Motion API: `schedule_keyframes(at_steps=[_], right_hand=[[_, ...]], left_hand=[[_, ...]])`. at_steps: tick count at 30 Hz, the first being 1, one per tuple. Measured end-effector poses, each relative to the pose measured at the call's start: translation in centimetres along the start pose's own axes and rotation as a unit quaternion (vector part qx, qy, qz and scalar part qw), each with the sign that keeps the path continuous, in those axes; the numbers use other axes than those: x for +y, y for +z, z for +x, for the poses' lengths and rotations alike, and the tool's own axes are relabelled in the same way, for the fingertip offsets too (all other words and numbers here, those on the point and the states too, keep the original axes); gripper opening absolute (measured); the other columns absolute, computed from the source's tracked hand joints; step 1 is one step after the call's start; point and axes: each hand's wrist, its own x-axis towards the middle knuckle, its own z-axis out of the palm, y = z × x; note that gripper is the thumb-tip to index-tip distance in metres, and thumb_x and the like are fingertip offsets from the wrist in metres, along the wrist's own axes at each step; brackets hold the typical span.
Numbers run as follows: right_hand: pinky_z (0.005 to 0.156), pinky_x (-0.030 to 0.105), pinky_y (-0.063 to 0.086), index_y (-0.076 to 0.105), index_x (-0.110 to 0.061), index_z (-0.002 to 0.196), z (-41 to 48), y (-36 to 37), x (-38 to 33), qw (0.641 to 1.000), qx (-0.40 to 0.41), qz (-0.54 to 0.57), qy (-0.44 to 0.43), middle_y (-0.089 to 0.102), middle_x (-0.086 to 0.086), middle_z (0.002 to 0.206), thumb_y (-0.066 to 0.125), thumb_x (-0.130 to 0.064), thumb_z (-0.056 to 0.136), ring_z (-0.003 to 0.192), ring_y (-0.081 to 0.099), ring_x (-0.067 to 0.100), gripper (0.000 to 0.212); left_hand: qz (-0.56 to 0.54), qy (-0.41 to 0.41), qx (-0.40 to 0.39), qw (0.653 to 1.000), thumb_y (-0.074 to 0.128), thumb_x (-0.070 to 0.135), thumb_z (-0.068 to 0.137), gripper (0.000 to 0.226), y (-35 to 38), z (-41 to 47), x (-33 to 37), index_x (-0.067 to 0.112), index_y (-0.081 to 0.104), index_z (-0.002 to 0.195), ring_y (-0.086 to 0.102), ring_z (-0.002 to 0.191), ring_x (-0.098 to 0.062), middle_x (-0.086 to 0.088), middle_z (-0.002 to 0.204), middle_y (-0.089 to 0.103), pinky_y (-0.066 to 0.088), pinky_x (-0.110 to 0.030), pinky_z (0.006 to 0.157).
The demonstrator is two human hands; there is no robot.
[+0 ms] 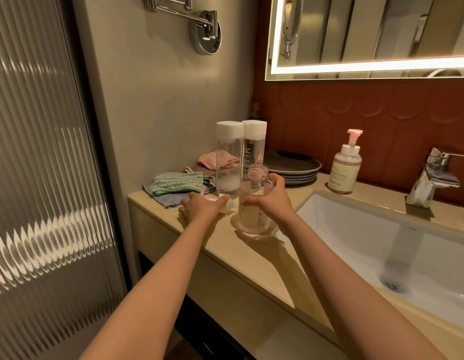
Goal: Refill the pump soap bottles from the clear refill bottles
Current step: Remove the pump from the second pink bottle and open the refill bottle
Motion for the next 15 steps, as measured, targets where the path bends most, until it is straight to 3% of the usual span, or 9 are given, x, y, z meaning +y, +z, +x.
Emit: schedule_keyframes(at_steps=[2, 7, 9, 12, 15], right_hand=[[0.094, 0.030, 0.037, 0.017, -0.016, 0.145, 0.0, -0.1, -0.1, 1.000, -0.011, 0.014, -0.009, 0.036, 0.006, 0.144, 0.080, -0.012, 0.070, 0.126, 0.040, 0.023, 0.097], [0.095, 0.030, 0.032, 0.015, -0.019, 0.146, 0.4, -0.7, -0.7, 0.997, -0.032, 0.069, -0.016, 0.033, 0.007, 0.147, 0.076, -0.023, 0.075, 0.124, 0.038, 0.018, 0.094], [0.100, 0.036, 0.031, 0.015, -0.019, 0.148, 1.1, -1.2, -1.4, 0.995, -0.022, 0.097, -0.006, 0.031, 0.010, 0.148, 0.069, -0.032, 0.080, 0.130, 0.036, 0.024, 0.087], [0.092, 0.032, 0.031, 0.020, -0.017, 0.147, 2.5, -2.1, -2.1, 0.993, 0.010, 0.115, -0.001, 0.032, 0.009, 0.148, 0.060, -0.039, 0.086, 0.131, 0.035, 0.025, 0.076], [0.095, 0.034, 0.032, 0.027, -0.015, 0.145, 4.3, -2.8, -2.2, 0.995, 0.035, 0.095, 0.010, 0.034, 0.007, 0.147, 0.059, -0.040, 0.087, 0.131, 0.035, 0.024, 0.071]], left_hand=[[0.048, 0.026, 0.014, 0.998, 0.068, 0.057, 0.072, 0.087, -0.1, -0.1, 0.2, 0.006, 0.034, 0.134, 0.029, 0.129, -0.035, -0.020, 0.140, 0.033, 0.030, -0.042, 0.102], [0.105, 0.087, 0.053, 0.989, 0.064, 0.060, 0.074, 0.085, -0.8, -0.4, 0.8, 0.005, 0.034, 0.131, 0.032, 0.127, -0.035, -0.019, 0.139, 0.035, 0.029, -0.041, 0.102], [0.118, 0.100, 0.060, 0.986, 0.062, 0.058, 0.076, 0.083, -1.1, -0.2, 1.0, 0.005, 0.032, 0.133, 0.032, 0.128, -0.035, -0.019, 0.140, 0.034, 0.028, -0.041, 0.103], [0.144, 0.115, 0.064, 0.981, 0.059, 0.058, 0.080, 0.080, -1.6, 0.1, 1.0, 0.006, 0.032, 0.134, 0.032, 0.128, -0.035, -0.019, 0.139, 0.034, 0.029, -0.042, 0.102], [0.179, 0.157, 0.097, 0.966, 0.053, 0.054, 0.085, 0.068, -1.9, 0.6, 1.2, 0.009, 0.036, 0.132, 0.034, 0.125, -0.035, -0.017, 0.137, 0.037, 0.029, -0.041, 0.100]])
